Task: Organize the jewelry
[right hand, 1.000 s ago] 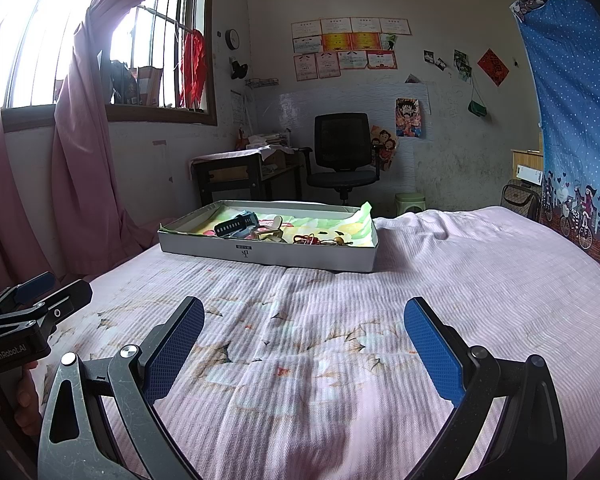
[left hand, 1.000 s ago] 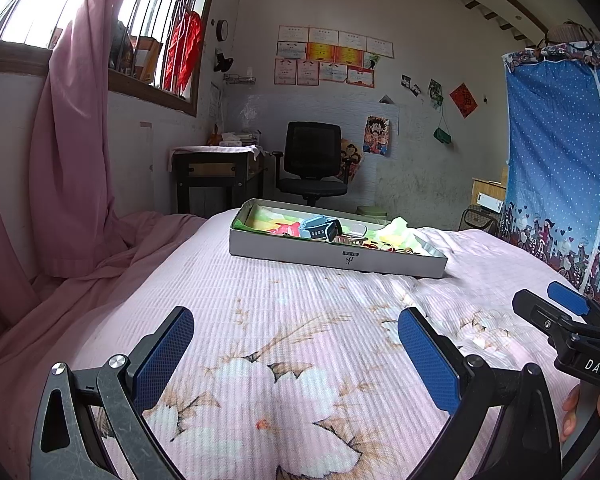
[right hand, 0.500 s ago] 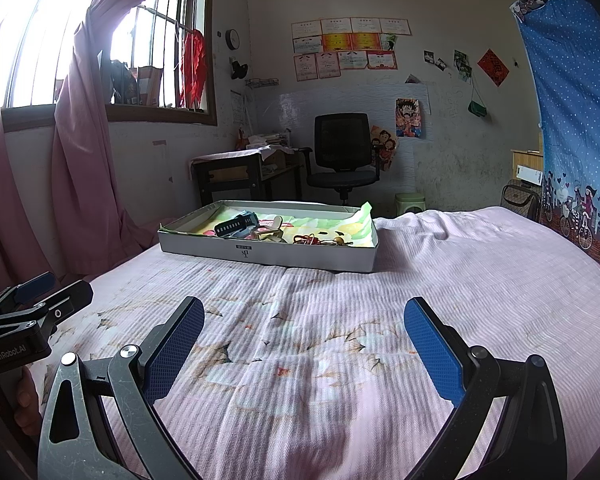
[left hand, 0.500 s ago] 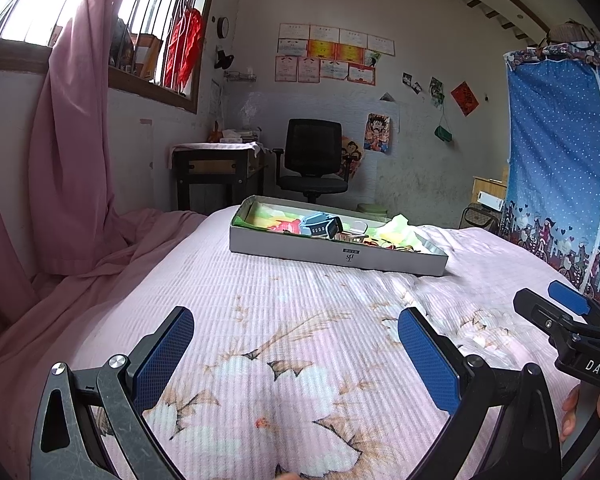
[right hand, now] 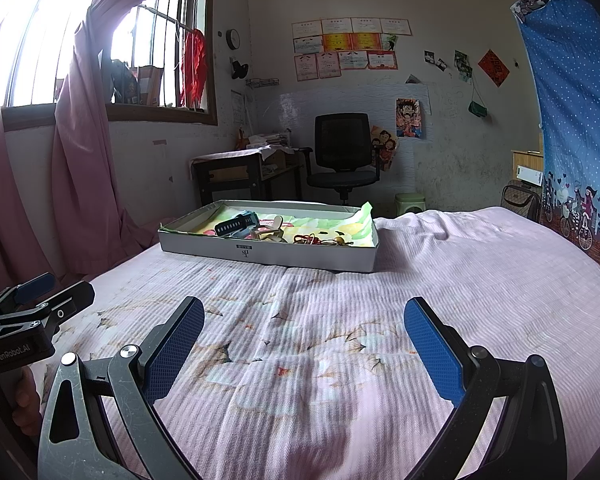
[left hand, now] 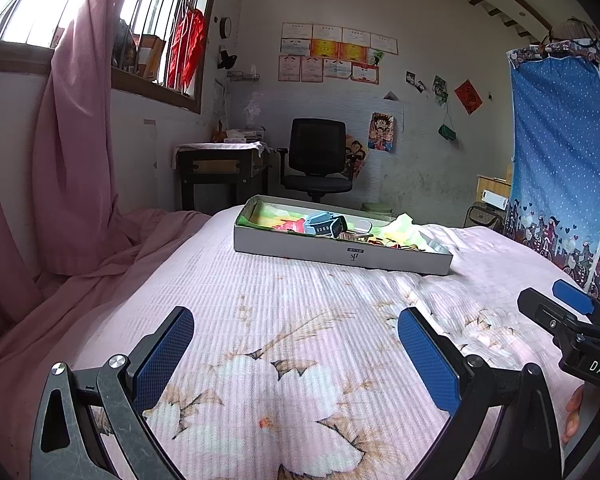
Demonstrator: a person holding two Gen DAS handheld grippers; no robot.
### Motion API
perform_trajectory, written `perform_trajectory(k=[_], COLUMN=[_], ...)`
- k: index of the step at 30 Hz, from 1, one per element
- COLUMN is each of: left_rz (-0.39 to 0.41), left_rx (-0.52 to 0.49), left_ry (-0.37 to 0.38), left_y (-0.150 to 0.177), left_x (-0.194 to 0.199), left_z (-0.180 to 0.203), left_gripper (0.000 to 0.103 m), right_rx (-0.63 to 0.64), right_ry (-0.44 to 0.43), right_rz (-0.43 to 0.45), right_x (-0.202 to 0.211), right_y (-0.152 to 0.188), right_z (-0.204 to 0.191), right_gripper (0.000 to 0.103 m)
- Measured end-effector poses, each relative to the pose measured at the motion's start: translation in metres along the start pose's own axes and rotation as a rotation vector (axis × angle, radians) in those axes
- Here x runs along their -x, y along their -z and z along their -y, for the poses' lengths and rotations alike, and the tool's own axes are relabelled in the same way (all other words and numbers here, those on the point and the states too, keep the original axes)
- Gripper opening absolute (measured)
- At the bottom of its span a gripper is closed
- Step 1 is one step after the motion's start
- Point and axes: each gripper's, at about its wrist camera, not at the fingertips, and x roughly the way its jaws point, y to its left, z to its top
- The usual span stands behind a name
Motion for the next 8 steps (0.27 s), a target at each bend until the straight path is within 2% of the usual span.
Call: perform_trajectory(k=[8], left_rz=[0.000], left_rx=[0.000], left_ry=[0.000], left_y=[0.0000], left_x=[-0.0007], left_z=[-0.0005], left_gripper=[0.103], right_rx=[0.000], right_ry=[0.000], right_rz=[0.000], right_x=[0.0000], right_y=[0.0001], right_z=[0.0001], right_gripper=[0.098])
